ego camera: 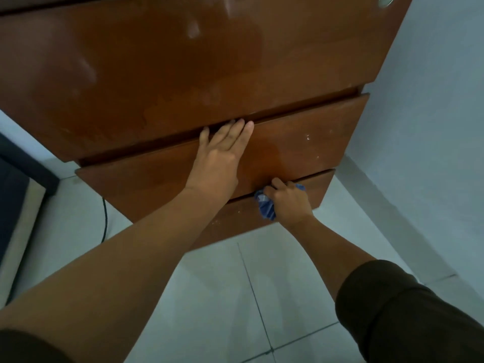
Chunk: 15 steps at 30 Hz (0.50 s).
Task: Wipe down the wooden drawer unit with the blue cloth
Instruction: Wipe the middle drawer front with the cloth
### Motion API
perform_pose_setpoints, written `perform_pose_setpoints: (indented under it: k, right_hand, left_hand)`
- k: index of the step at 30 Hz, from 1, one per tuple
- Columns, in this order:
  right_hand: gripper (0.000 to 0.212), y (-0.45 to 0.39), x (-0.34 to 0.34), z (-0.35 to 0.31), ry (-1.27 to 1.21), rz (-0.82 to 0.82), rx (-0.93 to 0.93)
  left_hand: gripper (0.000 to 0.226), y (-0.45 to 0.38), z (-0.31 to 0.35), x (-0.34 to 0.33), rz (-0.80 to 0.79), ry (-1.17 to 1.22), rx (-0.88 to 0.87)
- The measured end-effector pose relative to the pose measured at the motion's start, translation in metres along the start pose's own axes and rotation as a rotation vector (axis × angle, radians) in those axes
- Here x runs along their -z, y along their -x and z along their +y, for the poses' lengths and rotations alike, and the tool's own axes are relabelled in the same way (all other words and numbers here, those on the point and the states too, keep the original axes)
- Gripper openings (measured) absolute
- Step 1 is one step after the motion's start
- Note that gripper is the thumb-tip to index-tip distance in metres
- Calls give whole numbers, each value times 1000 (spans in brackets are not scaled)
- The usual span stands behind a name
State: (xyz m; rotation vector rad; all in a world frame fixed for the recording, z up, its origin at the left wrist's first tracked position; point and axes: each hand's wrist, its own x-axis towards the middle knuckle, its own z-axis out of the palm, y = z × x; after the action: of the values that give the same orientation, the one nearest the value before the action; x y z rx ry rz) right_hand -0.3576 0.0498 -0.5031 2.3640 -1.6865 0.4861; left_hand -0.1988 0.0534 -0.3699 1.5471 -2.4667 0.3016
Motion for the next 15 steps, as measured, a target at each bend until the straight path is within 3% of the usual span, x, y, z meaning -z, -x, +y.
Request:
perform_pose_setpoints:
  k: [5, 9, 15]
  right_hand:
    - [25, 4, 57, 11, 39, 298, 127]
    - [9, -12, 105, 27, 155, 532, 63]
    - [6, -37, 108, 45, 199, 587, -10]
  left_hand:
    - [78, -1, 5, 8, -29, 37, 33]
    - [79, -6, 14, 12, -74, 57, 68]
    - [84, -29, 34, 11, -128, 60, 27]
